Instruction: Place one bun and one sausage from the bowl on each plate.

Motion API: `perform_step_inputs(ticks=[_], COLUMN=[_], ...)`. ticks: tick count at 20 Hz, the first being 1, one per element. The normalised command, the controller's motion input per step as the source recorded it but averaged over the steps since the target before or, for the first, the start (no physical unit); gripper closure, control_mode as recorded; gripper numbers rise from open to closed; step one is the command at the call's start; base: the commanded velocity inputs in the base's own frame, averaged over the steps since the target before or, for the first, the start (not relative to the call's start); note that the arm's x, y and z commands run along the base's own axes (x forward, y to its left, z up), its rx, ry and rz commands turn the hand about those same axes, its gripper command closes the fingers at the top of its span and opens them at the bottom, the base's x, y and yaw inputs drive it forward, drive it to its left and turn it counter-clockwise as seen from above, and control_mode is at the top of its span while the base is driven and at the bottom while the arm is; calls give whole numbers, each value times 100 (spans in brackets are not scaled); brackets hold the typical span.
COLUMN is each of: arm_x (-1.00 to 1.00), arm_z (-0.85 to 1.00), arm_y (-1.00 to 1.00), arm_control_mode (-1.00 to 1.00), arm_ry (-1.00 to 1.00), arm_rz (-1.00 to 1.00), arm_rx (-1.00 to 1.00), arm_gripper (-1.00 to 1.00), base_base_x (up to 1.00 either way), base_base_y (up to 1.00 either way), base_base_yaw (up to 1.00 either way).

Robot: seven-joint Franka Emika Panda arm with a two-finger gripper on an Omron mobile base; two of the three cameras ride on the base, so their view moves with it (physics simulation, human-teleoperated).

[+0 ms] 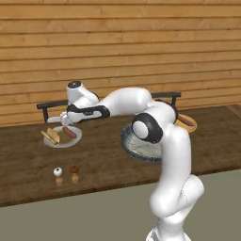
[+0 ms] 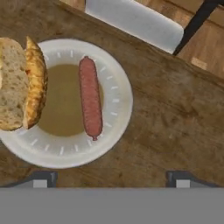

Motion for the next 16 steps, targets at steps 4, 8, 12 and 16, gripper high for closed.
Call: perform_step_inputs(ticks=[4, 8, 12, 16], arm_x=[-43, 0, 8, 26], arm_z=[72, 47, 6, 0], arm_y=[-100, -100, -100, -100], arm_control_mode=[-100, -100, -100, -100], arm_ry=[-1, 0, 0, -1], arm_rz=[-34, -44, -46, -39], arm_rx=[8, 10, 5, 0], arm_gripper=[-100, -100, -100, -100], base_base_x=[0, 0, 0, 0], base_base_y=[0, 0, 0, 0], base_base_yaw=[0, 0, 0, 0])
